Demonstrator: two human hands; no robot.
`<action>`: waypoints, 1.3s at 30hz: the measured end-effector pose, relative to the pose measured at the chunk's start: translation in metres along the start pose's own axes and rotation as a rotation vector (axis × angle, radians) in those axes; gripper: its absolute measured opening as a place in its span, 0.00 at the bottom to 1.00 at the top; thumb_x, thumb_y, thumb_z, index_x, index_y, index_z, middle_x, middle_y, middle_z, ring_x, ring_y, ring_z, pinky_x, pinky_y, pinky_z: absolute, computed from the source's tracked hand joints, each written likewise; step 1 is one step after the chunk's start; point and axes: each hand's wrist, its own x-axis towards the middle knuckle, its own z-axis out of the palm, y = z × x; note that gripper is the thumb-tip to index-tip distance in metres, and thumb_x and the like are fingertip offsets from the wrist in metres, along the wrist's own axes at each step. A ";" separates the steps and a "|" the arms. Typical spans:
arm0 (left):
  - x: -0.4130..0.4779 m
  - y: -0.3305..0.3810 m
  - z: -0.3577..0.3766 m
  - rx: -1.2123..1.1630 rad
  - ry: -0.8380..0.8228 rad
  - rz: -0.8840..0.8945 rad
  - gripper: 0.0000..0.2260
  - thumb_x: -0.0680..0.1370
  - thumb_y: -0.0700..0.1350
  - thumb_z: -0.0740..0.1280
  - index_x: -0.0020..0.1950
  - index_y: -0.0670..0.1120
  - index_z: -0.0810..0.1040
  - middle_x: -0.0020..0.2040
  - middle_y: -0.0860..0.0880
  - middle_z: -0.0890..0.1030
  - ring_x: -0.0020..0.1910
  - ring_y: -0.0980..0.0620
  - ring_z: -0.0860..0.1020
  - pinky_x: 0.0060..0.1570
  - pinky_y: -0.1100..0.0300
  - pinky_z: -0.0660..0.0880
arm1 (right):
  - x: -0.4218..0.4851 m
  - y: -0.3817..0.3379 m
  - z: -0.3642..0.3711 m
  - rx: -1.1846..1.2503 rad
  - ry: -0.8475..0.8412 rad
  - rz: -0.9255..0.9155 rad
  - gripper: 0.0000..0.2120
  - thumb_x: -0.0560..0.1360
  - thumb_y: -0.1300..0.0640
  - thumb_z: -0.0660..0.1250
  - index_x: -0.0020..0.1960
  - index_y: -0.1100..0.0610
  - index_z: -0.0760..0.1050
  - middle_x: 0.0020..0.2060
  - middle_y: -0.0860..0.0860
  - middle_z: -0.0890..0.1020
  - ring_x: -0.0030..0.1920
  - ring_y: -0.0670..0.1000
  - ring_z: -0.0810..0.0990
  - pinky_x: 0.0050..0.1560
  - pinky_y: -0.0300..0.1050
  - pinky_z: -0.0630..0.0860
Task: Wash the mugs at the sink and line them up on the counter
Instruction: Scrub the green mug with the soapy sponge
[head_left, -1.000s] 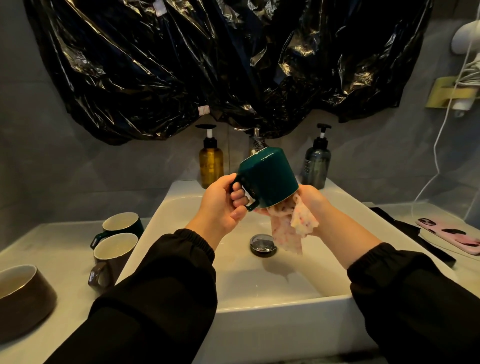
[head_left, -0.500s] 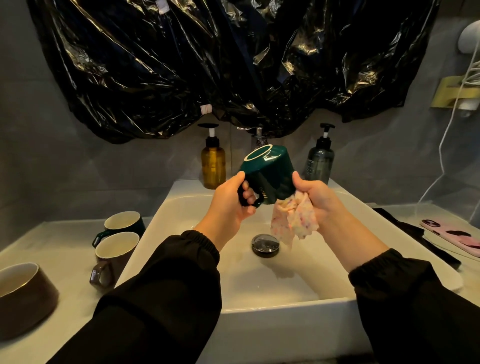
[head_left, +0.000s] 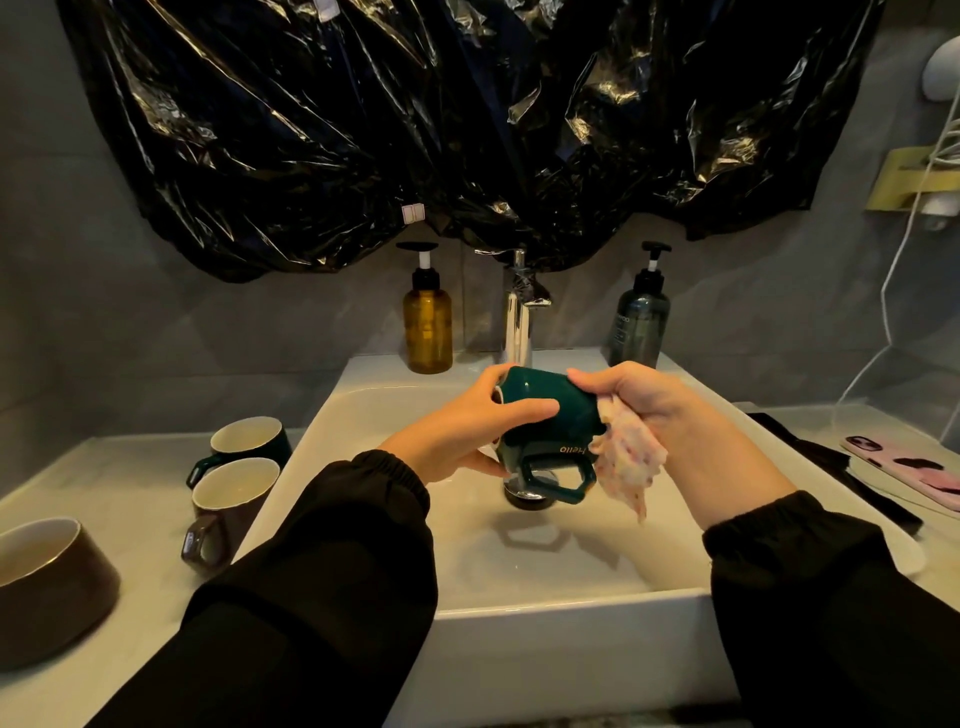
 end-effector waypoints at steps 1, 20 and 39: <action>0.001 -0.002 0.000 -0.035 -0.003 -0.007 0.27 0.74 0.51 0.71 0.68 0.56 0.62 0.60 0.50 0.74 0.55 0.49 0.76 0.51 0.45 0.79 | -0.001 0.000 0.001 -0.017 0.002 -0.005 0.09 0.77 0.58 0.63 0.46 0.63 0.77 0.32 0.59 0.83 0.29 0.57 0.83 0.33 0.49 0.81; 0.002 -0.007 -0.013 -0.498 0.274 -0.152 0.17 0.74 0.55 0.68 0.57 0.48 0.73 0.53 0.43 0.75 0.53 0.42 0.77 0.46 0.46 0.78 | 0.016 0.028 0.027 -1.152 0.189 -1.025 0.09 0.75 0.66 0.65 0.37 0.63 0.78 0.41 0.52 0.74 0.44 0.50 0.70 0.44 0.40 0.66; -0.003 -0.006 -0.019 -0.846 0.301 -0.267 0.21 0.72 0.55 0.70 0.60 0.48 0.71 0.59 0.39 0.73 0.57 0.37 0.72 0.42 0.43 0.78 | 0.015 0.030 0.021 -1.027 0.567 -1.478 0.06 0.71 0.71 0.68 0.43 0.62 0.81 0.39 0.56 0.79 0.43 0.54 0.74 0.41 0.49 0.75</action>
